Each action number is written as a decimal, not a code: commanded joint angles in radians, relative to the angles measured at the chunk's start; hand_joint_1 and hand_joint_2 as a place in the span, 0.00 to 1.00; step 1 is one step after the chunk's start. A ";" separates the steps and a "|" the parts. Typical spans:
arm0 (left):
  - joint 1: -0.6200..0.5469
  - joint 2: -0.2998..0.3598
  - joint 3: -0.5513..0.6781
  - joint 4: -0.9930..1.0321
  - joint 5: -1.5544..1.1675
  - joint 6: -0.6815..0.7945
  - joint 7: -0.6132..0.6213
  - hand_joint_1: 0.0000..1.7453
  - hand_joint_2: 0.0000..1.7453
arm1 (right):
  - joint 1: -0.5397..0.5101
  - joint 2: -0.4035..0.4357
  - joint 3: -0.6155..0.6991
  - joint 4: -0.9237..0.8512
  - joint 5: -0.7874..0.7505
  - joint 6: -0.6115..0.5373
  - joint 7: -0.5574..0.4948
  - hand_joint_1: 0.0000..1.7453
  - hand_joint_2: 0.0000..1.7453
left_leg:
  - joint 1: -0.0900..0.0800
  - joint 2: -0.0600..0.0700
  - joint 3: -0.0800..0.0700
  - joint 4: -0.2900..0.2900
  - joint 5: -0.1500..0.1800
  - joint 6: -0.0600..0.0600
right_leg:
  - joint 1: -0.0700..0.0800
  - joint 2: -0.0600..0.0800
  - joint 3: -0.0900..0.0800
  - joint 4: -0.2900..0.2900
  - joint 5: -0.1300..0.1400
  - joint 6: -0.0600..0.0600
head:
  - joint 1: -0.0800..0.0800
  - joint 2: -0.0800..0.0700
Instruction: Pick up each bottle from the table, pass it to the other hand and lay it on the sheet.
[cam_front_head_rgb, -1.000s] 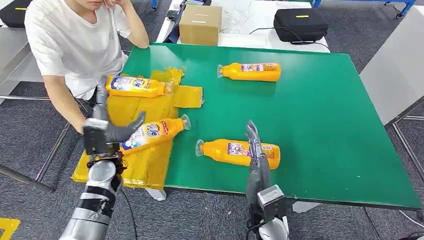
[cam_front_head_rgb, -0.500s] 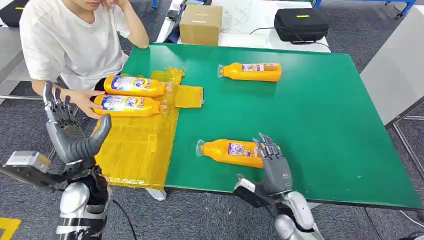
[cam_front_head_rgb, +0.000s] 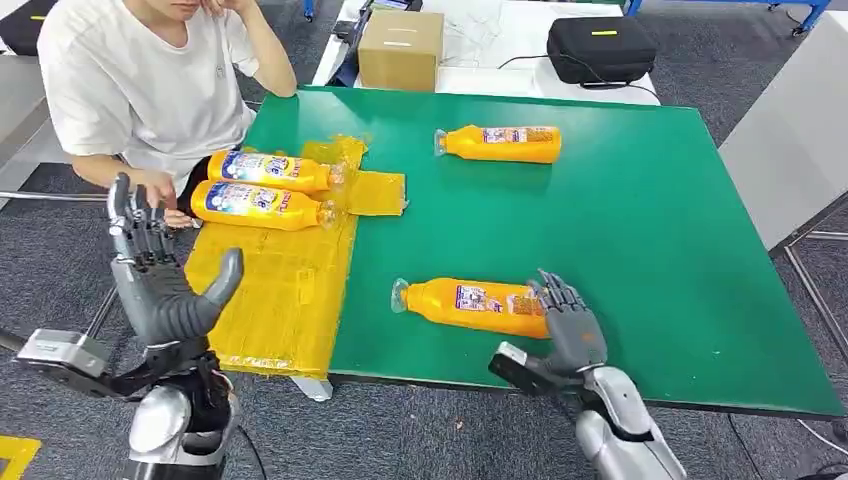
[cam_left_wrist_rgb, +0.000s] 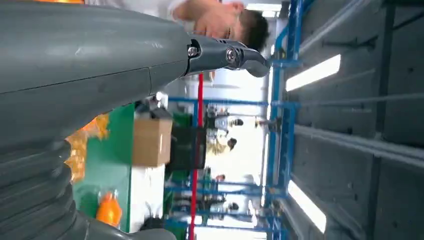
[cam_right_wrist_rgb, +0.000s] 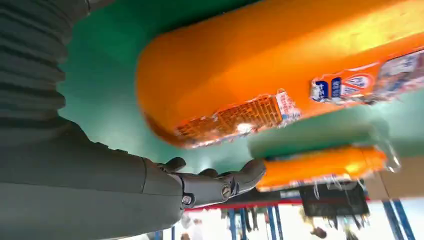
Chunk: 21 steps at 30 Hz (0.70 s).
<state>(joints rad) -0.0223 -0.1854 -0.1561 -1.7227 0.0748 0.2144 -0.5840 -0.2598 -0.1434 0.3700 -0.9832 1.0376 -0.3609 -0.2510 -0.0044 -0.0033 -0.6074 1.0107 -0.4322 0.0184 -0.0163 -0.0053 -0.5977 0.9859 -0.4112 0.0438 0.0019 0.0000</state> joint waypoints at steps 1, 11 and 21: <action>-0.045 0.011 -0.070 0.104 0.004 -0.001 0.006 0.00 1.00 | -0.149 0.066 0.024 0.261 -0.004 0.020 -0.012 0.00 1.00 | 0.001 0.001 0.004 -0.001 -0.001 -0.002 | 0.001 0.001 0.004 -0.001 0.000 -0.002 | 0.000 0.000; -0.109 0.012 -0.130 0.162 0.020 -0.021 0.025 0.00 1.00 | -0.274 0.150 0.131 0.393 0.014 0.100 0.002 0.00 1.00 | 0.002 0.005 0.005 0.000 -0.001 -0.002 | 0.002 0.005 0.003 -0.001 0.001 -0.002 | 0.000 0.000; -0.134 0.026 -0.139 0.201 -0.001 -0.008 0.042 0.00 1.00 | -0.343 0.113 0.235 0.503 0.006 0.331 0.116 0.00 1.00 | 0.001 0.002 0.007 -0.001 0.000 -0.001 | 0.001 0.001 0.006 -0.001 0.000 -0.001 | 0.000 0.000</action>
<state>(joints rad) -0.0988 -0.1888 -0.2743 -1.6224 0.0740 0.2007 -0.5470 -0.5346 -0.0172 0.4952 -0.6576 1.0506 -0.1036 -0.1525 -0.0041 0.0016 -0.6028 1.0108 -0.4322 0.0182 -0.0160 -0.0007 -0.5960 0.9860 -0.4106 0.0441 0.0019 0.0000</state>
